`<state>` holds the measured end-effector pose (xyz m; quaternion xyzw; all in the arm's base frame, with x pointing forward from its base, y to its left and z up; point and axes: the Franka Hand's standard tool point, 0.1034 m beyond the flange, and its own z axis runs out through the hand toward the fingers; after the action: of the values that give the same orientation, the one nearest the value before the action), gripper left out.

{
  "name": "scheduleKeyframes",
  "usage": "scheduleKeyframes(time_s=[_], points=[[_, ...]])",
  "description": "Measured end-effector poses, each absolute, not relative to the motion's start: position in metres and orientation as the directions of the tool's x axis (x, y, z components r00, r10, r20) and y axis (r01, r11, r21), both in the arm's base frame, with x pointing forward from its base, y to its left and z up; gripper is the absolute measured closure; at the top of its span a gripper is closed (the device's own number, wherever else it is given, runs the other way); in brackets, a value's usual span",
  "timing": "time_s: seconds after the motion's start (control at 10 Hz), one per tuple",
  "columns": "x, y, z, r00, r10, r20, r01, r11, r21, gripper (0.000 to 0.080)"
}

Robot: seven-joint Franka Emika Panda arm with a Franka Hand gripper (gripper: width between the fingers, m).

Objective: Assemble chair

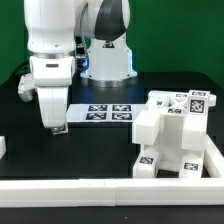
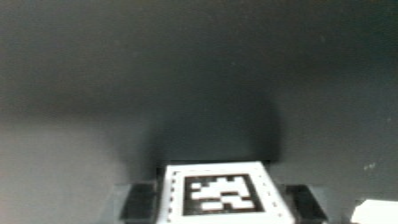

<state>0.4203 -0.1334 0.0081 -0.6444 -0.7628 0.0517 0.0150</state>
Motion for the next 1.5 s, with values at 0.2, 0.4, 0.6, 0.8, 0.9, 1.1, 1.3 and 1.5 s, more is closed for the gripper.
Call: scheduleKeyframes(time_s=[0.2,0.4,0.6,0.8,0.9,1.1,1.3,1.5], points=[[0.421,-0.132,0.009,-0.42,0.907,-0.015,0.898,0.414,-0.147,0.0518],[0.423,-0.125,0.009,-0.633,0.774,0.008,0.761,0.624,-0.175,0.0518],[0.421,-0.131,0.009,-0.722,0.691,0.023,0.677,0.714,-0.181,0.0518],[0.421,-0.134,0.009,-0.773,0.634,0.029,0.618,0.763,-0.188,0.0518],[0.42,-0.135,0.009,-0.822,0.567,0.045,0.549,0.812,-0.201,0.0518],[0.42,-0.134,0.01,-0.829,0.555,0.071,0.527,0.817,-0.236,0.0518],[0.419,-0.136,0.01,-0.81,0.582,0.066,0.553,0.798,-0.24,0.0412],[0.425,-0.136,0.013,-0.717,0.697,0.018,0.673,0.698,-0.242,0.0185]])
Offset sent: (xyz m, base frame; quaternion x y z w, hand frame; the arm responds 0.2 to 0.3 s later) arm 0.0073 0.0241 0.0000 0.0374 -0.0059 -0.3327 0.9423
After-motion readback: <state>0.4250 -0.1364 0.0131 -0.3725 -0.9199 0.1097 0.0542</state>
